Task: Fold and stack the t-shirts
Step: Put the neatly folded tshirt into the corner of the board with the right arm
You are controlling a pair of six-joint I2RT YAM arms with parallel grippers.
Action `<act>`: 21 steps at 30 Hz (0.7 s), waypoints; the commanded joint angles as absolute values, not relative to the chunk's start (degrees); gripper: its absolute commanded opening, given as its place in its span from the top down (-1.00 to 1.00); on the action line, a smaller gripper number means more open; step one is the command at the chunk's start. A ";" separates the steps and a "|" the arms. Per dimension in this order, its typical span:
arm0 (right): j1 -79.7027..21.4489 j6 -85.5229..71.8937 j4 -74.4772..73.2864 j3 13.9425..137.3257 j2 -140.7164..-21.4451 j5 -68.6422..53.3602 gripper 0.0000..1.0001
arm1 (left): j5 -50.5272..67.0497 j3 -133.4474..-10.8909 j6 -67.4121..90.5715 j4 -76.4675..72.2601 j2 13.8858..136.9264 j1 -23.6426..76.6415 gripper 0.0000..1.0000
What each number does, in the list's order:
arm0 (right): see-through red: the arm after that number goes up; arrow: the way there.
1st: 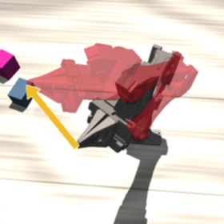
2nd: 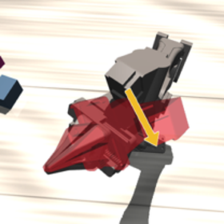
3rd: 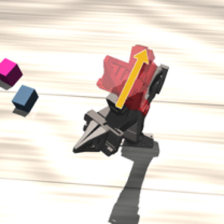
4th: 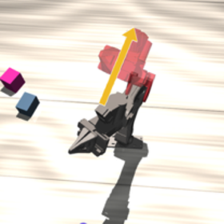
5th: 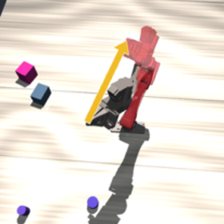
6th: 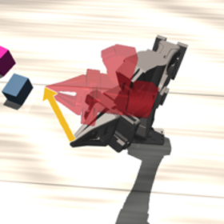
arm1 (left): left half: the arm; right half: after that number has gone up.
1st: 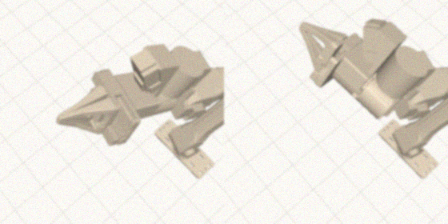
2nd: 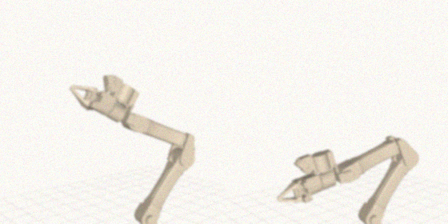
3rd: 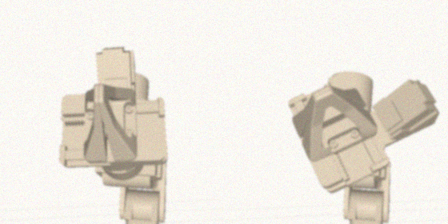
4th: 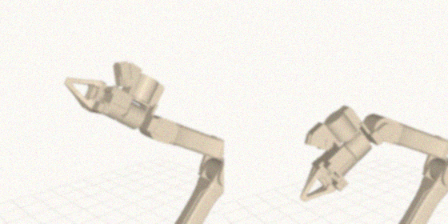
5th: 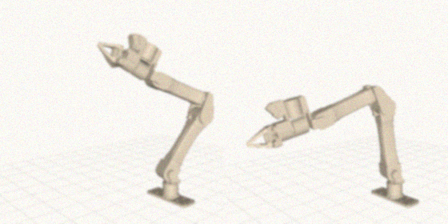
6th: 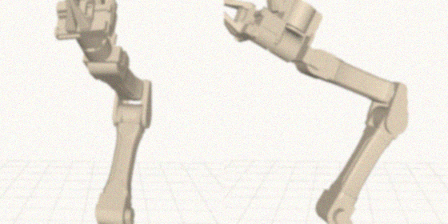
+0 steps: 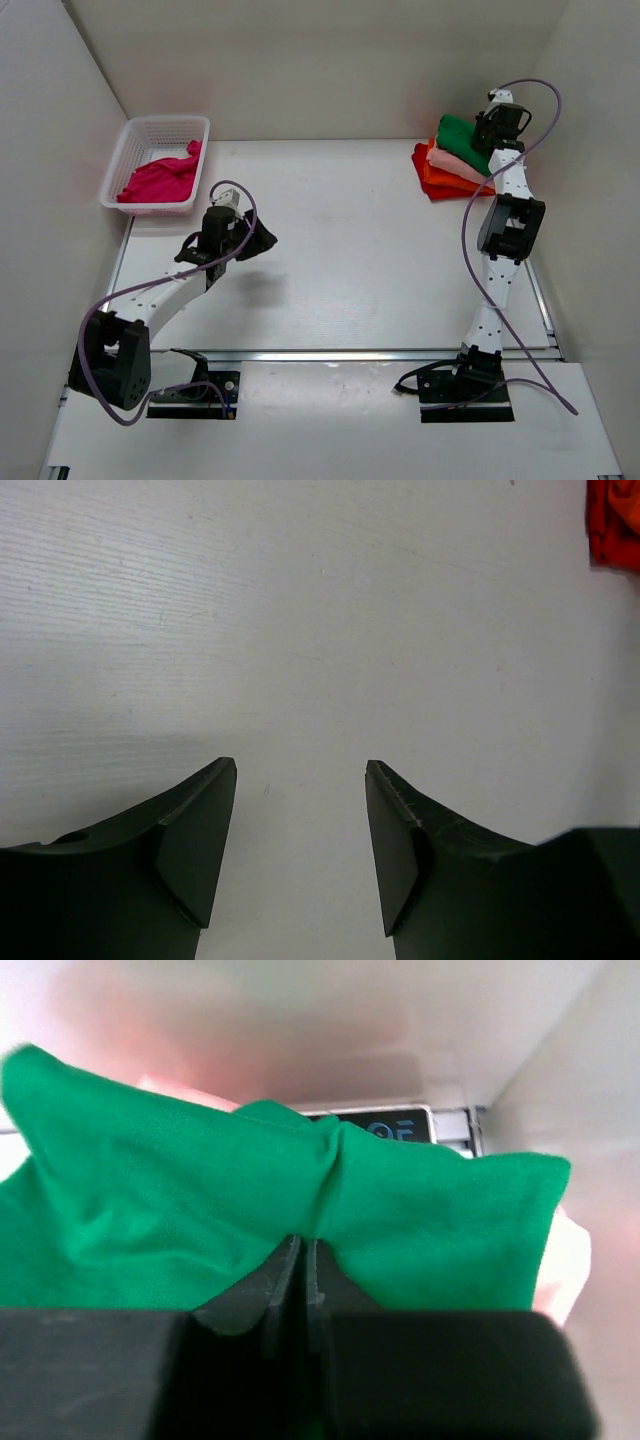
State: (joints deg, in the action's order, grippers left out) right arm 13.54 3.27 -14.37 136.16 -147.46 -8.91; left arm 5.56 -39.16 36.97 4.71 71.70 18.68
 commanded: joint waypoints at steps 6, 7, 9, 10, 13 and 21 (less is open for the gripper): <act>10.90 7.38 -14.32 134.65 -134.32 -18.72 0.39 | 4.75 -40.25 37.09 7.28 69.17 18.90 -0.48; 10.46 7.82 -14.50 134.39 -132.64 -18.63 0.18 | 4.57 -41.04 37.09 8.60 69.00 18.72 -0.55; 9.06 8.79 -15.38 131.94 -124.93 -16.37 -0.14 | 4.31 -42.53 35.34 9.84 68.39 17.93 -0.86; 8.79 8.88 -15.47 129.31 -122.37 -15.13 -0.48 | 4.48 -42.89 35.25 10.19 68.38 17.58 -0.97; 7.12 5.90 -12.06 115.46 -107.26 -7.40 -0.98 | 5.02 -42.28 32.44 11.68 64.70 15.56 -0.97; 0.80 -5.25 -25.55 92.24 -83.16 2.92 -0.99 | -9.22 -52.18 15.91 29.59 70.90 15.82 -0.98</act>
State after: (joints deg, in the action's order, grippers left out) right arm 0.69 1.61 -17.10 99.92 -83.85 -0.56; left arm -2.13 -46.63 22.94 19.79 66.54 16.23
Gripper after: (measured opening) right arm 0.993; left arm 0.984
